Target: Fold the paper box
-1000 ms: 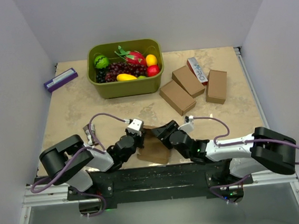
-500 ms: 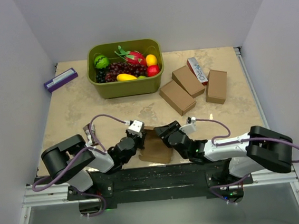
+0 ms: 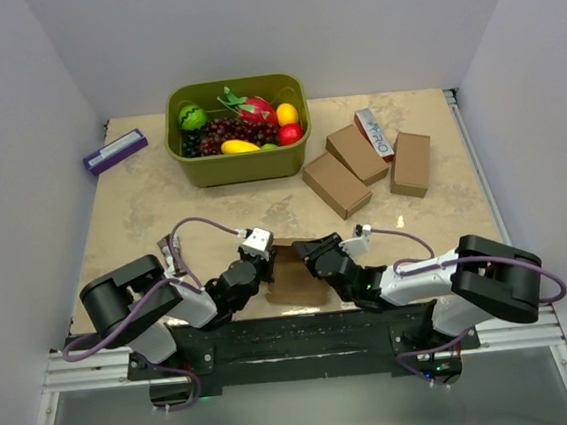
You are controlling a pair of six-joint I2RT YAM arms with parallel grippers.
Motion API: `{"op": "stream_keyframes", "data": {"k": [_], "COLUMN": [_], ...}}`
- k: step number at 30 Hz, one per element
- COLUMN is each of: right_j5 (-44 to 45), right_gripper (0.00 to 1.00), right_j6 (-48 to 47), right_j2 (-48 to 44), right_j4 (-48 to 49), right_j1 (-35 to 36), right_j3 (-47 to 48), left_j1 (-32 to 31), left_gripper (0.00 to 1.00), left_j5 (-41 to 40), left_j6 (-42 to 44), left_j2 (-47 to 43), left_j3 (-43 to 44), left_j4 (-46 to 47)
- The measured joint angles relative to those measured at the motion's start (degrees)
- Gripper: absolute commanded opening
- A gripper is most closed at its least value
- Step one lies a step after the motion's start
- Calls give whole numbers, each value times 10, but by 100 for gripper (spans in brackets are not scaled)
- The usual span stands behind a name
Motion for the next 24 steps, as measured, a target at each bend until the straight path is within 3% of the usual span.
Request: {"op": "stream_keyframes", "data": {"k": [15,18,22,24], "right_j5": [2,2,2,2], "right_gripper": [23,23,23,23], "right_j6": [10,10,10,10], "right_j2": [9,9,9,9], "right_j4": [10,9,7,6], "right_j1": [0,0,0,0], "right_j3": [0,1,1,1], "left_j1": [-7,-9,-10,-10], "left_gripper": [23,18,3,2], "left_j5": [-3,-2,-5,-9], "left_j6": [11,14,15,15], "left_j2": [0,0,3,4], "left_j3": [0,0,1,3], "left_j4": [0,-1,0,-1]}}
